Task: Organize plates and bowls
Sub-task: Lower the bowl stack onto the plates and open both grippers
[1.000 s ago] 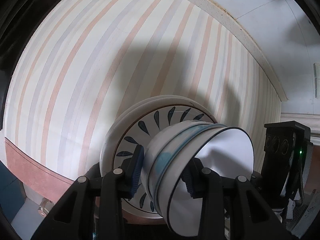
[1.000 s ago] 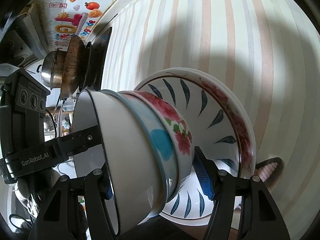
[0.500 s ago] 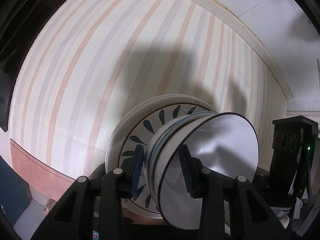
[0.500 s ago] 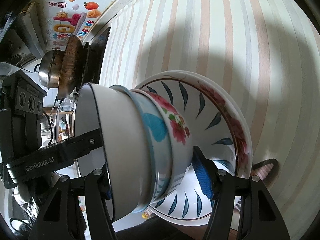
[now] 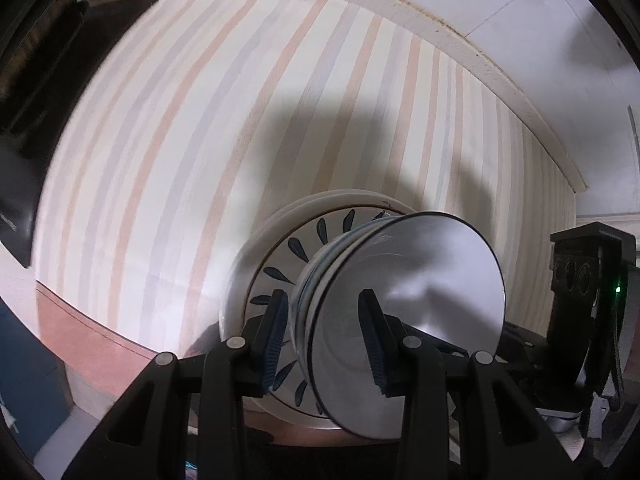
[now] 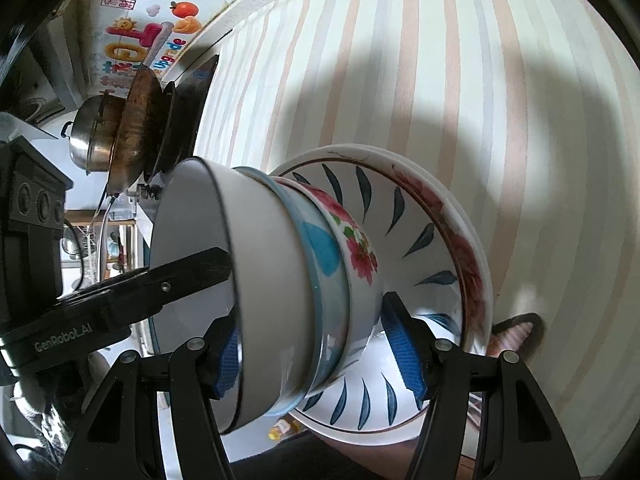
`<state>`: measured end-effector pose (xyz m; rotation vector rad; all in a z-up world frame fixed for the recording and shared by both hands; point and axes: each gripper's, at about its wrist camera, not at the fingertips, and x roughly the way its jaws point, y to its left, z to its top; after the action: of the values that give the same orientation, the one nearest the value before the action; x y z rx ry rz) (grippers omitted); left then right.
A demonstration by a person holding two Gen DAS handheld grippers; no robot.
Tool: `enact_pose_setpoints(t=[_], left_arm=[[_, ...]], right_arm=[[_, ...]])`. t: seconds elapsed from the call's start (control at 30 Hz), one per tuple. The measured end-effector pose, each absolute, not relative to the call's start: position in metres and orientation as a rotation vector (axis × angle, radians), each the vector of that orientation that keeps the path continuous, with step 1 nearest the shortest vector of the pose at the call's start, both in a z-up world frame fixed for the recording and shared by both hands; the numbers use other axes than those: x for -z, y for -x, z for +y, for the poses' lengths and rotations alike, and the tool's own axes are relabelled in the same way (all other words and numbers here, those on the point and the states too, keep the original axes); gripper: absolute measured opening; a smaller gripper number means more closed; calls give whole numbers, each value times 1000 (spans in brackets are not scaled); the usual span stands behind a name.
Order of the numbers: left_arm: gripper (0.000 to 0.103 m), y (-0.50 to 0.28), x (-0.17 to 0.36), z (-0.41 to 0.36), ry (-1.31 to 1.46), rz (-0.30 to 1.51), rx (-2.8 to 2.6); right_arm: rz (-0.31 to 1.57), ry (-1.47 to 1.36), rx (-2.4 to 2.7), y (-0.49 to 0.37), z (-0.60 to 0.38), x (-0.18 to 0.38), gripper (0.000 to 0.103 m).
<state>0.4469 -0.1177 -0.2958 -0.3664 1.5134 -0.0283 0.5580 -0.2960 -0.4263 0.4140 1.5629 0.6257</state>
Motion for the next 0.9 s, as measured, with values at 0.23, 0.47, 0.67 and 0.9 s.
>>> enact_pose_setpoints(t=[0.23,0.47,0.67,0.9], left_arm=[[34,-437,270,-121,259,1418,-5],[46,-422,261,-116,225,1355,16],[86,-400,238,-114,140,1259,47],[86,-365,201,-109,44,1156,132]], right_arm=[[1470,-338,-594,-553,-301,390,66],[1415,-294,-507,-536,-310,363,66],[1318,-200,-333,-504,-317,325,85],[1175,-121,-133,-444,-309,271,90]])
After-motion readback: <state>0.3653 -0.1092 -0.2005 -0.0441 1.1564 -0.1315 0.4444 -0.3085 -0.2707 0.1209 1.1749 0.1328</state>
